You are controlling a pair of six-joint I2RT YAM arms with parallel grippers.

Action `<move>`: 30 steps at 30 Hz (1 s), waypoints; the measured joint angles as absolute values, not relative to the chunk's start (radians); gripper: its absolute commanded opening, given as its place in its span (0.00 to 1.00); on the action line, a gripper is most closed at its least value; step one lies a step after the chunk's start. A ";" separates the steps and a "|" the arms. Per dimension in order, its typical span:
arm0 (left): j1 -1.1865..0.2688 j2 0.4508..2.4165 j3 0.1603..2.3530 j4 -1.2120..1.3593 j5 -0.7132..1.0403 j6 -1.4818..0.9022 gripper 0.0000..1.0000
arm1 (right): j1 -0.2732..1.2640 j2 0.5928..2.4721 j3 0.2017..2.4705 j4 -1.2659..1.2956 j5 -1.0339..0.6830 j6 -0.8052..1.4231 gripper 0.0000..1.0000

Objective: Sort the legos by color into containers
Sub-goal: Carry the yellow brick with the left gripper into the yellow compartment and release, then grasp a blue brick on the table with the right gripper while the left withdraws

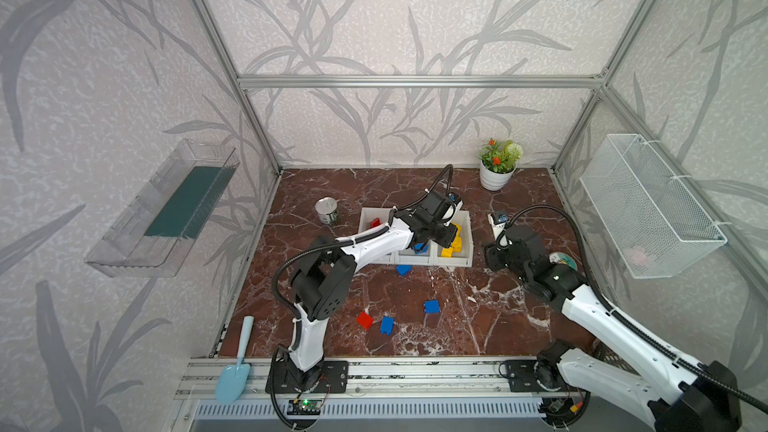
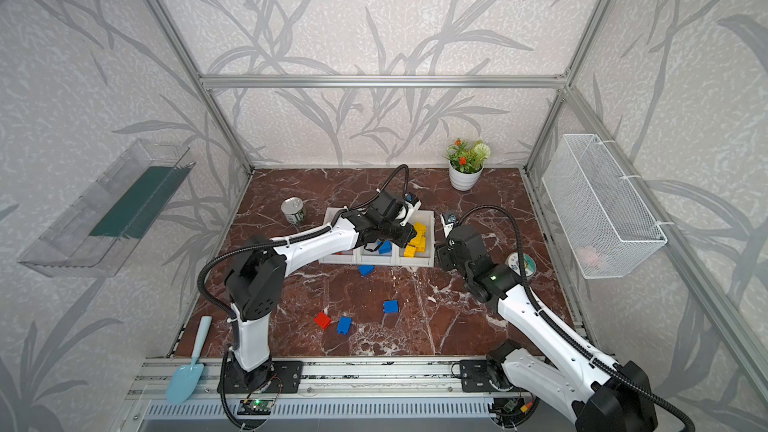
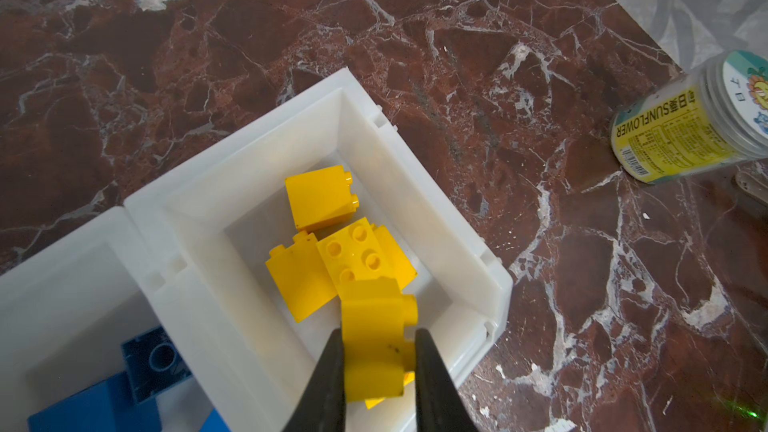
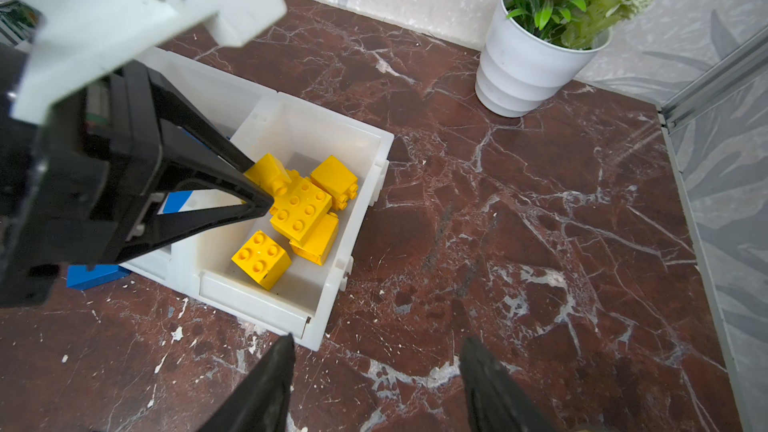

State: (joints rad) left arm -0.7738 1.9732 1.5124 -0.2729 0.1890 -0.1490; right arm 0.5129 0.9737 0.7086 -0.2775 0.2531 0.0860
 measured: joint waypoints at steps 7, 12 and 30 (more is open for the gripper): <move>-0.759 2.011 1.563 -0.276 0.158 -0.158 0.25 | 0.490 0.952 0.709 -0.293 0.236 0.086 0.64; -0.746 2.012 1.571 -0.263 0.147 -0.175 0.41 | 0.489 0.952 0.709 -0.302 0.220 0.086 0.64; -0.707 1.949 1.488 -0.216 0.105 -0.218 0.58 | 0.485 1.001 0.709 -0.331 0.043 0.046 0.65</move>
State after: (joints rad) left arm -0.7071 1.9488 1.4879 -0.2161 0.1055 -0.2176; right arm 0.4850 1.0008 0.7094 -0.3313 0.0425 0.0460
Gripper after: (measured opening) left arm 0.578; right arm 0.651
